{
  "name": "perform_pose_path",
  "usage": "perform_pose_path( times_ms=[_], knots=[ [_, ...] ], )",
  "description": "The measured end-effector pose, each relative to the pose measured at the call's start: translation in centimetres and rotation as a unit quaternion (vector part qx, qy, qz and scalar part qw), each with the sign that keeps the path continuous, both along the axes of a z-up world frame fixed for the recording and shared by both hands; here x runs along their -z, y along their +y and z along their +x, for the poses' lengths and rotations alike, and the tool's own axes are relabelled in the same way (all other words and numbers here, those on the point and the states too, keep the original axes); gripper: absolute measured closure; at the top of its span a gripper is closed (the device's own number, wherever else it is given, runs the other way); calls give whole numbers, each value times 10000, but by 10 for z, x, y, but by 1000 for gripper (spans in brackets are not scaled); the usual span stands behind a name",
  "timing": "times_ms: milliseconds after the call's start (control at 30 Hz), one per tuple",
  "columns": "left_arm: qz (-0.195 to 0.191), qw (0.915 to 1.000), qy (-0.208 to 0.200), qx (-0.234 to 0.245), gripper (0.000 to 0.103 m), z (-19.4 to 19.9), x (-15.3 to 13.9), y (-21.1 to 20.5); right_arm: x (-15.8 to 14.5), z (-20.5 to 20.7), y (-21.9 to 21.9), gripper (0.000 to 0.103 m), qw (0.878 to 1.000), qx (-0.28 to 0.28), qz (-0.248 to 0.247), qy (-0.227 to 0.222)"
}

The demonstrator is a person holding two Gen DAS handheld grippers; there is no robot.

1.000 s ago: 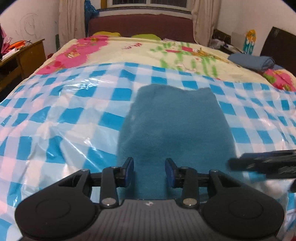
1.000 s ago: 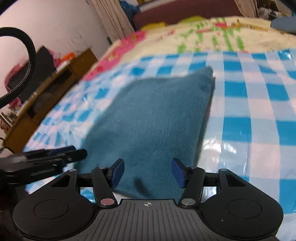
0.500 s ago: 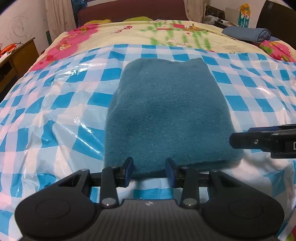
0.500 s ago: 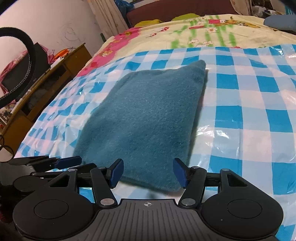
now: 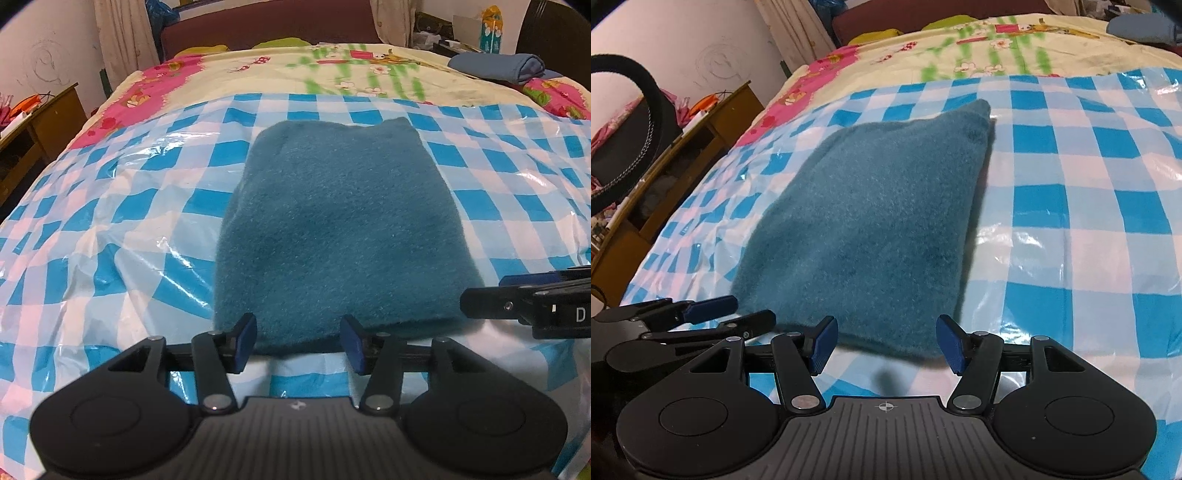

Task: Fold small clothes

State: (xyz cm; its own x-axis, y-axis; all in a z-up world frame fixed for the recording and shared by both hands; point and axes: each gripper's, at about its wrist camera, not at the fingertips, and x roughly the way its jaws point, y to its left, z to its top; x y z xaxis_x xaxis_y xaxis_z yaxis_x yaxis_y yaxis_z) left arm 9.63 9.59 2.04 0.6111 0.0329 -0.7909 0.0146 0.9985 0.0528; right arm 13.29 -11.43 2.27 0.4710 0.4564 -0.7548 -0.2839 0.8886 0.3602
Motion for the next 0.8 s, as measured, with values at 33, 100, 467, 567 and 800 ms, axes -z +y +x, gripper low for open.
perform_pose_path(
  times_ms=[33, 100, 467, 567, 800],
  knots=[
    [7, 10000, 11, 1, 47, 0, 1, 0, 1, 0, -1, 43, 10000, 16, 3, 15],
    [21, 10000, 29, 17, 46, 1, 1, 0, 1, 1, -3, 43, 10000, 57, 22, 33],
    [85, 9999, 80, 86, 41, 5, 6, -5, 4, 3, -1, 43, 9999, 84, 45, 78],
    [61, 9999, 109, 68, 41, 6, 9, -3, 7, 5, -2, 43, 9999, 98, 20, 111],
    [-3, 9998, 204, 65, 39, 8, 13, -3, 9, 6, 1, 43, 9998, 71, 17, 164]
  ],
)
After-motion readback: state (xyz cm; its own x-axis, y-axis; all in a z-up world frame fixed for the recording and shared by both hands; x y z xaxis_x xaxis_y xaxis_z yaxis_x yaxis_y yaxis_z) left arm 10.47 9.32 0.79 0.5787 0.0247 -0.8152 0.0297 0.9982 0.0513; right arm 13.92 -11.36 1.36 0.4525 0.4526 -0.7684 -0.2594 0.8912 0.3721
